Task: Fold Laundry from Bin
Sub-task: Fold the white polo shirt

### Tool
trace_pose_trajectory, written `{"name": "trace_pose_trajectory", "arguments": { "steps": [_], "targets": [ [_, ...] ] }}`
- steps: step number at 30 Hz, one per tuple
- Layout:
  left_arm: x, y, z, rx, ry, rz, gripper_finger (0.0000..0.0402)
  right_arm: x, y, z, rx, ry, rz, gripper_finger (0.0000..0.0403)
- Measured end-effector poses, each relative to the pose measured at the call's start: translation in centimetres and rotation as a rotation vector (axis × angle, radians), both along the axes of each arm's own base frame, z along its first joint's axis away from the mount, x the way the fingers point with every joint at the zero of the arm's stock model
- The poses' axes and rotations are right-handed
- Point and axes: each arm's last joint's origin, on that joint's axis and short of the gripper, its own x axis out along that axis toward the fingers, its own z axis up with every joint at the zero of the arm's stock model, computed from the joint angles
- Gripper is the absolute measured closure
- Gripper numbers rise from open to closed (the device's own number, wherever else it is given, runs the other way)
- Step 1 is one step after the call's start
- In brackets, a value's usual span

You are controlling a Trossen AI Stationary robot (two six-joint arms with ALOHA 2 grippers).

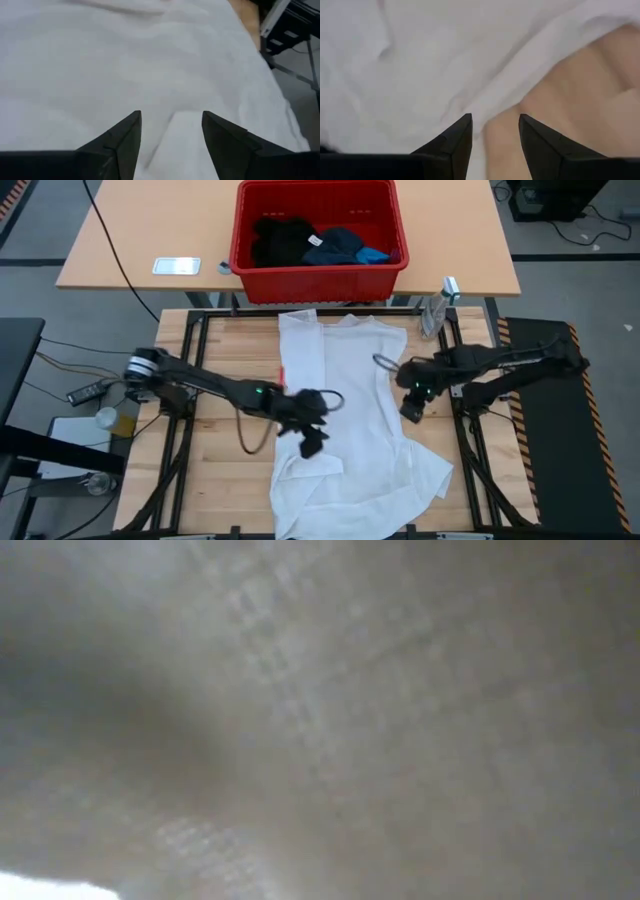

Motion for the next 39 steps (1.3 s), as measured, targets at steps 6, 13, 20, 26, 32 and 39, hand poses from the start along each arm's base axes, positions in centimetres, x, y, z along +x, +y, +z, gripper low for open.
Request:
{"name": "trace_pose_trajectory", "arguments": {
  "steps": [6, 13, 20, 26, 32, 39],
  "targets": [
    [4.6, -1.1, 1.9, 0.018, -0.054, -0.027, 0.0193, -1.4, 3.4, -3.2, 0.110, 0.115, -0.046, 0.0204],
    [5.9, -1.0, 3.7, 0.046, -0.099, -0.052, 0.0193, -3.6, 8.4, -4.3, 0.271, 0.103, -0.098, 0.0188],
    [6.2, -0.4, 2.7, -0.001, -0.065, -0.017, 0.0193, -5.1, 12.5, -6.5, 0.325, 0.133, -0.187, 0.0201],
    [6.5, -0.4, 1.6, -0.005, -0.026, -0.025, 0.0193, -5.8, 15.2, -8.9, 0.444, 0.198, -0.351, 0.0201],
    [6.8, 0.4, 1.7, -0.031, -0.042, 0.019, 0.0193, -7.3, 17.3, -10.1, 0.451, 0.234, -0.461, 0.0202],
    [6.9, 0.6, 1.8, -0.027, -0.045, 0.015, 0.0193, -8.0, 18.0, -11.0, 0.378, 0.187, -0.432, 0.0202]
  ]
}}
